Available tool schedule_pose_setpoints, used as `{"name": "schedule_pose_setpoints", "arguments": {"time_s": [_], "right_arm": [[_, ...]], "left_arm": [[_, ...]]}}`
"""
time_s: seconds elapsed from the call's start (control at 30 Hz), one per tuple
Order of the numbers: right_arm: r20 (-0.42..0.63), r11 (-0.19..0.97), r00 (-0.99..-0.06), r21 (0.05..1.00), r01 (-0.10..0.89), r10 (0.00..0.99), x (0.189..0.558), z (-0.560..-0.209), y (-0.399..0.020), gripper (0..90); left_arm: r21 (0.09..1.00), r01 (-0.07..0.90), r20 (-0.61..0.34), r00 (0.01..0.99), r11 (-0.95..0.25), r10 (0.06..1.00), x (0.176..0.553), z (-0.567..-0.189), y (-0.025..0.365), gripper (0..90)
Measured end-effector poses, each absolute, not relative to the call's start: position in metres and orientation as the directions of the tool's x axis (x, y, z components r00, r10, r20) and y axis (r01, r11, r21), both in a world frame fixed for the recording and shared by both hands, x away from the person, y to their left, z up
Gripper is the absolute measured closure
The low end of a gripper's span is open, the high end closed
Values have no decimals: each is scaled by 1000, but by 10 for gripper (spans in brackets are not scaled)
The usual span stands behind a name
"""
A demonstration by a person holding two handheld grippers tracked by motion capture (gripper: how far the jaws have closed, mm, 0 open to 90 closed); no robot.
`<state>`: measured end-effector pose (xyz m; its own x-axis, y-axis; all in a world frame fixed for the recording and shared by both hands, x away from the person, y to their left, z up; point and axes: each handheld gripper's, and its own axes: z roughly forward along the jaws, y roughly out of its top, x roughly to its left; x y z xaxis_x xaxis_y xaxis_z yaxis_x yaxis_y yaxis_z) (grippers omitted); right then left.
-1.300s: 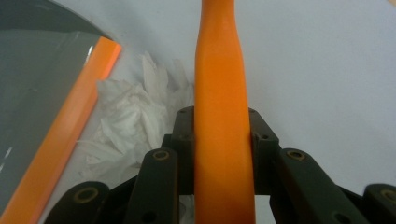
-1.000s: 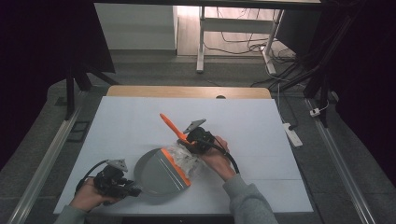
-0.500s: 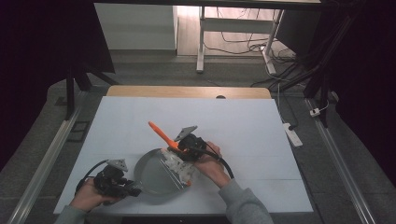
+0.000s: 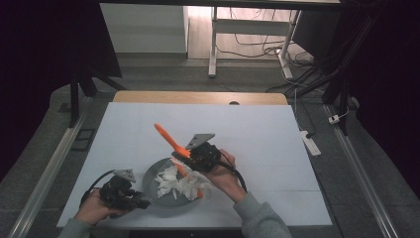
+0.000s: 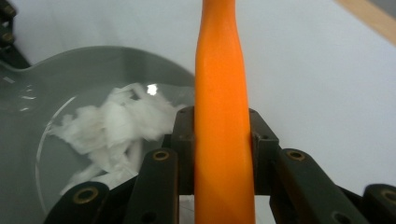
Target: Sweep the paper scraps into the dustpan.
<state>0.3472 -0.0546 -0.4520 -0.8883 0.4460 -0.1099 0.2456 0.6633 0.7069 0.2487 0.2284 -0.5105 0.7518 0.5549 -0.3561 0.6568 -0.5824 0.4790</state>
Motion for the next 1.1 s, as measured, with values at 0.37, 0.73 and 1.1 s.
{"name": "schedule_pose_setpoints", "arguments": {"time_s": [0.37,0.73,1.1], "right_arm": [[-97,598,-790,711,371,606,361,-447,-113,702],[-56,575,-738,667,474,673,350,-467,-139,702],[-70,613,-751,630,477,657,345,-480,-119,702]], "left_arm": [[476,657,-360,752,-584,552,248,-511,228,618],[475,655,-363,754,-588,547,245,-511,227,618],[470,660,-366,750,-587,551,241,-510,224,618]]}}
